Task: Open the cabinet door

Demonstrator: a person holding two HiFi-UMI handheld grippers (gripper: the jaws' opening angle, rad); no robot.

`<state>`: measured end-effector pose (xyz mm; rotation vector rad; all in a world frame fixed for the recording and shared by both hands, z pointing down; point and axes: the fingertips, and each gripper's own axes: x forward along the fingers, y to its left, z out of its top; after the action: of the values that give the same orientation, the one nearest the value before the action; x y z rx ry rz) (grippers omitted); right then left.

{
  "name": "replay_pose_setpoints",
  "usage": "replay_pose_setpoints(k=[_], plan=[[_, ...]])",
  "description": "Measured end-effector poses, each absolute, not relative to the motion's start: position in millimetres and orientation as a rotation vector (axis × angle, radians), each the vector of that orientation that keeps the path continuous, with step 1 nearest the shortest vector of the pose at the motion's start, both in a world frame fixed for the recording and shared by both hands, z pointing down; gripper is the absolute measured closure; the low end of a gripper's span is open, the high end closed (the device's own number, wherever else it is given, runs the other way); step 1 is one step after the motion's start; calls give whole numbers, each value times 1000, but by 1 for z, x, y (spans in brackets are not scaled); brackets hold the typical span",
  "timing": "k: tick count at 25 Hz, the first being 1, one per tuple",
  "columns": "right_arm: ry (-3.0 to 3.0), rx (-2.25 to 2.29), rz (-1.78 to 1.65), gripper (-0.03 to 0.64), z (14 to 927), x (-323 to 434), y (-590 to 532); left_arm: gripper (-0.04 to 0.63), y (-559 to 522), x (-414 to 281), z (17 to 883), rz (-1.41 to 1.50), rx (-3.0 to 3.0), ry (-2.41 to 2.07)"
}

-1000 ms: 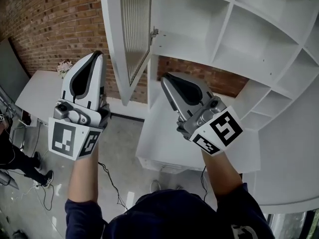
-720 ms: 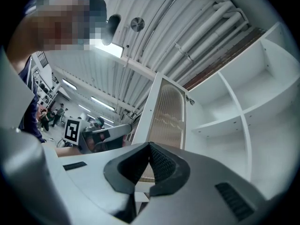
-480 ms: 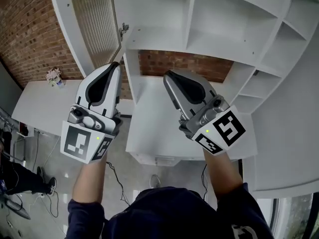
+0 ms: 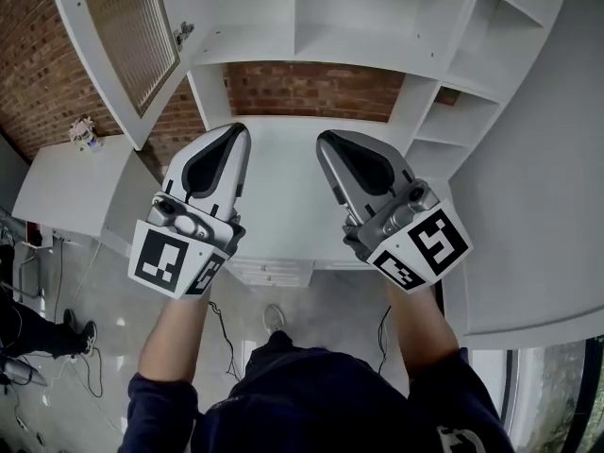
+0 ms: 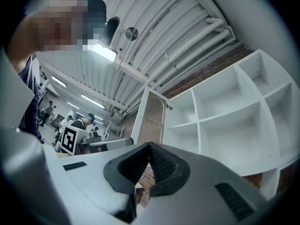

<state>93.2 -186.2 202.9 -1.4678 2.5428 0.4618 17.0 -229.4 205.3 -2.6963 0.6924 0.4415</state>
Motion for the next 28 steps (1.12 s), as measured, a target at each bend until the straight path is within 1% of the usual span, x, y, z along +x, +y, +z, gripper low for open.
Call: replay_pose_setpoints(k=[7, 15, 22, 28], plan=[[2559, -1484, 388, 600, 227, 114, -110, 589, -159, 38, 240, 400, -2782, 715], [2559, -1496, 277, 600, 256, 125, -52, 589, -96, 47, 264, 346, -2842, 712], [2551, -1550, 215, 600, 275, 139, -35, 589, -78, 51, 277, 328, -2881, 690], [2553, -1612, 179, 600, 290, 133, -28, 589, -75, 41, 303, 301, -2938, 666]])
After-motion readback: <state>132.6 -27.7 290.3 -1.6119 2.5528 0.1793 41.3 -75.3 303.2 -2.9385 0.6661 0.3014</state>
